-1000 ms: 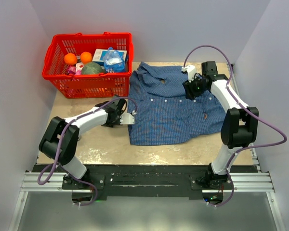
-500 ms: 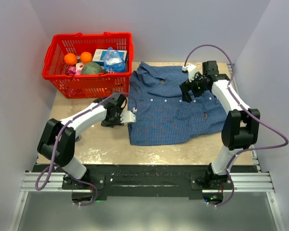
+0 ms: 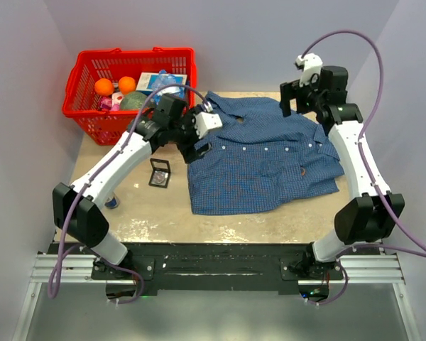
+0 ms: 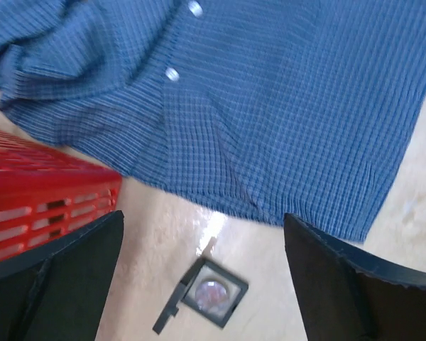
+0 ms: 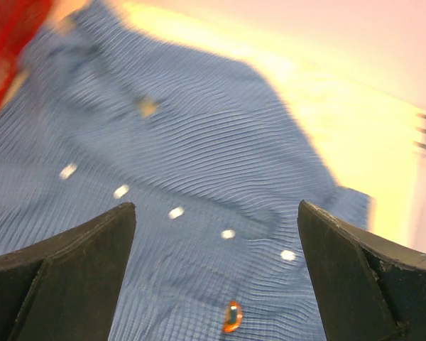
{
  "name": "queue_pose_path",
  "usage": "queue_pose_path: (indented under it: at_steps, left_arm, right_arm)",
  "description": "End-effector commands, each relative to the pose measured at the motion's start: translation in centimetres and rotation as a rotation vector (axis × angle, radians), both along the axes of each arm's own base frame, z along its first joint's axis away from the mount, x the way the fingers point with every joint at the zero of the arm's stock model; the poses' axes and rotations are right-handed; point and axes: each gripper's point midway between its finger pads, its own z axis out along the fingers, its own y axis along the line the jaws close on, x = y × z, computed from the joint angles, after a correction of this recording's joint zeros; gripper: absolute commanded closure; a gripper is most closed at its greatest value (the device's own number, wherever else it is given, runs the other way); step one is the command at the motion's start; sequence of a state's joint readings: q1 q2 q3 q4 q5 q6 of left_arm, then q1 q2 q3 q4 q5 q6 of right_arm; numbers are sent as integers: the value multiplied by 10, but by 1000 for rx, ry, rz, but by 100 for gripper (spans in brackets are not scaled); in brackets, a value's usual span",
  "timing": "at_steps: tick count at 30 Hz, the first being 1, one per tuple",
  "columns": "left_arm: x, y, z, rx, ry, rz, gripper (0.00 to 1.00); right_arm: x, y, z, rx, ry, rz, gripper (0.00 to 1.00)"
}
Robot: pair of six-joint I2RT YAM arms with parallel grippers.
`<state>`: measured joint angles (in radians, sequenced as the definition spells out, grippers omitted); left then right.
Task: Remove the brooch from the garment
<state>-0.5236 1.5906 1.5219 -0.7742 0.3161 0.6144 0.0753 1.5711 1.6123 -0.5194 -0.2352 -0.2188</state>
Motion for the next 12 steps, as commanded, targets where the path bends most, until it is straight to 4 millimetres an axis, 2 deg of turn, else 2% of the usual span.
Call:
queue_pose_path:
  at_steps: [1,2,3,4,5,6,7,10,12]
  left_arm:
    - [43,-9,75,-265,-152,122,1]
    - [54,0,83,-307,-145,181,1]
    - [63,1,85,-338,-132,196,1]
    - [73,2,107,-389,-165,210,1]
    - [84,14,117,-442,-155,263,1]
    - [90,15,124,-476,-150,271,1]
    - [98,19,149,-522,-200,283,1]
    - [106,30,188,-569,-318,310,1]
    - [101,39,204,-577,-408,319,1]
  right_arm:
    - [3,-57,94,9,-260,-373,1]
    - [0,-64,104,-16,-289,-393,1]
    - [-5,-70,113,-31,-320,-420,1]
    - [-13,-79,123,-45,-368,-463,1]
    - [-19,-84,130,-71,-398,-470,1]
    - [-22,-88,122,-86,-397,-488,1]
    - [-24,-93,129,-89,-433,-516,1]
    - [-32,-97,136,-95,-454,-536,1]
    - [-28,-99,139,-86,-458,-555,1]
